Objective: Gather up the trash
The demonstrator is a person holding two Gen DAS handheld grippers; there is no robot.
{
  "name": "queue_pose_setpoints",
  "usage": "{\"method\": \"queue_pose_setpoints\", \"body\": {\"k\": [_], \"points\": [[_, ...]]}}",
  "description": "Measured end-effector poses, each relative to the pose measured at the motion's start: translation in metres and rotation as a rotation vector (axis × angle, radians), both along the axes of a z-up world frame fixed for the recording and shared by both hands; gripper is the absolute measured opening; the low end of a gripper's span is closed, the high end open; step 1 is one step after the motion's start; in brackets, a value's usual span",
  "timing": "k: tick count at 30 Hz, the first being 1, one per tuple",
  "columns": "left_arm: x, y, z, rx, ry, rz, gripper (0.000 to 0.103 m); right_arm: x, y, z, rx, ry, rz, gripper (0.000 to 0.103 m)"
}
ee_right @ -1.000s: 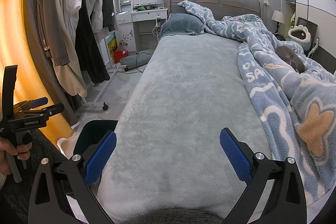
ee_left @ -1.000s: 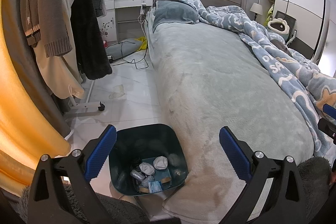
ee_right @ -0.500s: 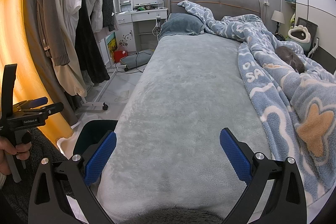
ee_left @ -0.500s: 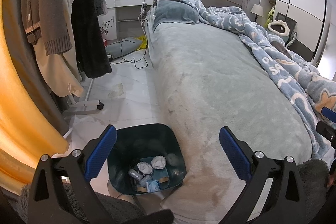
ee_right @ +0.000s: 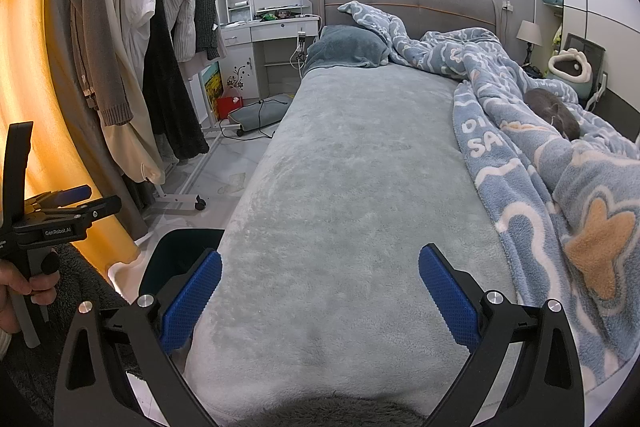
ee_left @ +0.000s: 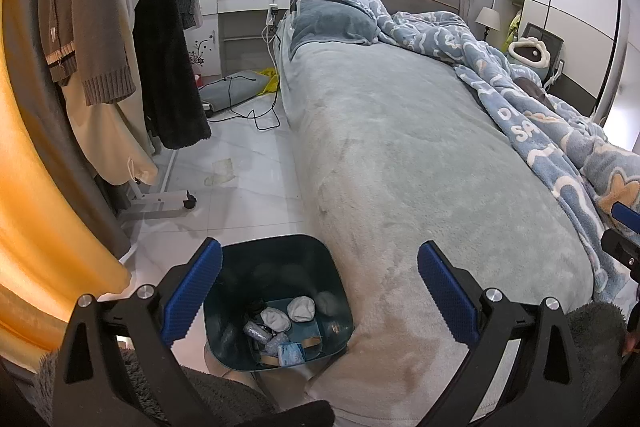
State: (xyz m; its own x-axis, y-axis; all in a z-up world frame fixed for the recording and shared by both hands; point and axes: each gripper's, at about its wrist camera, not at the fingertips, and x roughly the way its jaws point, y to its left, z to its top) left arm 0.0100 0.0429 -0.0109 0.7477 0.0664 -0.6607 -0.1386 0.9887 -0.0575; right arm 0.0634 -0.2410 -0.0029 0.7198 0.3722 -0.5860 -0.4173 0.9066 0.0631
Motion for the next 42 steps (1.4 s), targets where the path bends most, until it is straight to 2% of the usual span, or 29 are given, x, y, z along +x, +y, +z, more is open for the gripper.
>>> {"method": "queue_pose_setpoints", "body": {"k": [42], "points": [[-0.0009, -0.0001, -0.0012, -0.007, 0.000, -0.004, 0.100, -0.0006, 0.0032, 0.0006, -0.010, 0.015, 0.007, 0.100]]}}
